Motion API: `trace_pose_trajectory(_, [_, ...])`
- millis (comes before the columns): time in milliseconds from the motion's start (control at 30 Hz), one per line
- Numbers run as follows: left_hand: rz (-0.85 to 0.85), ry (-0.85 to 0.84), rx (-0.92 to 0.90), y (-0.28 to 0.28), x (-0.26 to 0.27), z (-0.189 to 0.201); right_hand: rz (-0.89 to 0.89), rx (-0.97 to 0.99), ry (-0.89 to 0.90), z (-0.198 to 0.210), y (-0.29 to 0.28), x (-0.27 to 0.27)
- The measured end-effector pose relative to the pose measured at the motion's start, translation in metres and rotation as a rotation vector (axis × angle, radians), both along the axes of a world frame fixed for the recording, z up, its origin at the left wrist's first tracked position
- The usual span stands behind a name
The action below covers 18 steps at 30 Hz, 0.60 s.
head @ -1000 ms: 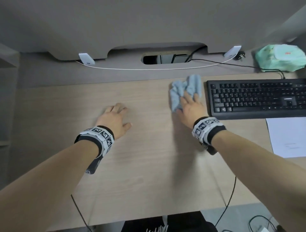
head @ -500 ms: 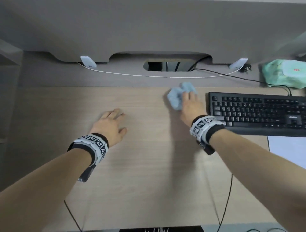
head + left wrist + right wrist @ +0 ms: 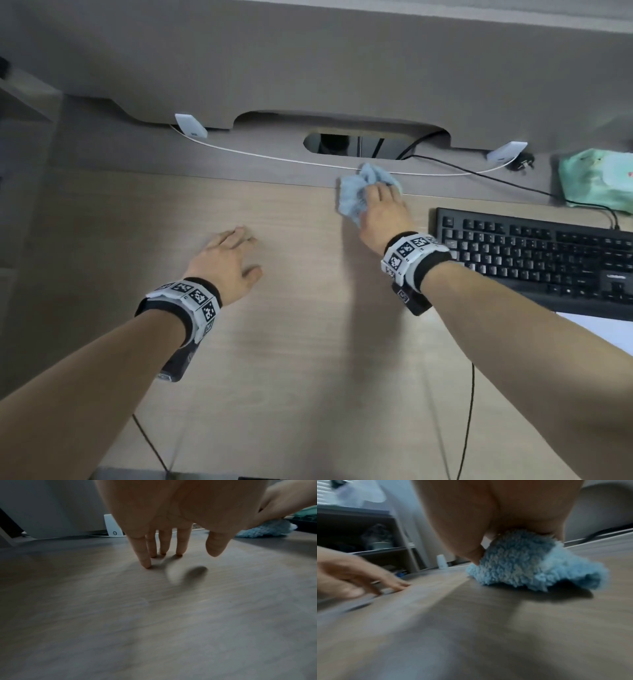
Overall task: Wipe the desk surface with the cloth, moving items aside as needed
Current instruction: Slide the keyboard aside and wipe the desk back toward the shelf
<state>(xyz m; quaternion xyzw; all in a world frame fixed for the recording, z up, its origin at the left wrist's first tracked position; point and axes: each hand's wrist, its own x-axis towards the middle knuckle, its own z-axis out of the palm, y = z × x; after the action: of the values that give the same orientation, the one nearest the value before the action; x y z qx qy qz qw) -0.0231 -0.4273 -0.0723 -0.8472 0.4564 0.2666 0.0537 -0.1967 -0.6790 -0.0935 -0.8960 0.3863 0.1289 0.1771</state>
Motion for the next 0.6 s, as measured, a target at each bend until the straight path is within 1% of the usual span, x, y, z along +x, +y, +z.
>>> trace_pose_trajectory(67, [0.014, -0.004, -0.001, -0.001, -0.002, 0.002, -0.122, -0.034, 0.052, 0.002, -0.031, -0.015])
trace_pose_trajectory(133, [0.021, -0.023, -0.011, 0.0, -0.004, 0.003, -0.189, -0.045, 0.1, 0.004, -0.046, -0.018])
trace_pose_trajectory(233, [0.021, -0.03, -0.037, 0.004, -0.002, -0.001, -0.182, -0.038, 0.166, 0.008, -0.032, 0.004])
trace_pose_trajectory(333, [-0.007, -0.013, -0.043, 0.009, 0.001, -0.006, -0.04, -0.031, 0.145, 0.011, 0.004, 0.045])
trace_pose_trajectory(400, [-0.042, -0.014, -0.037, 0.012, 0.004, -0.008, 0.126, -0.05, 0.166, 0.011, 0.038, 0.077])
trace_pose_trajectory(467, [-0.097, -0.006, -0.028, 0.016, 0.008, -0.009, 0.313, -0.038, 0.165, 0.008, 0.08, 0.098])
trace_pose_trajectory(533, [-0.126, 0.058, -0.043, 0.022, 0.016, -0.009, 0.453, 0.006, 0.092, 0.003, 0.114, 0.101])
trace_pose_trajectory(567, [-0.117, 0.102, -0.07, 0.025, 0.02, -0.007, 0.496, 0.016, 0.051, 0.001, 0.12, 0.094])
trace_pose_trajectory(600, [-0.085, 0.139, -0.112, 0.03, 0.025, -0.005, 0.503, 0.014, 0.024, -0.001, 0.116, 0.087])
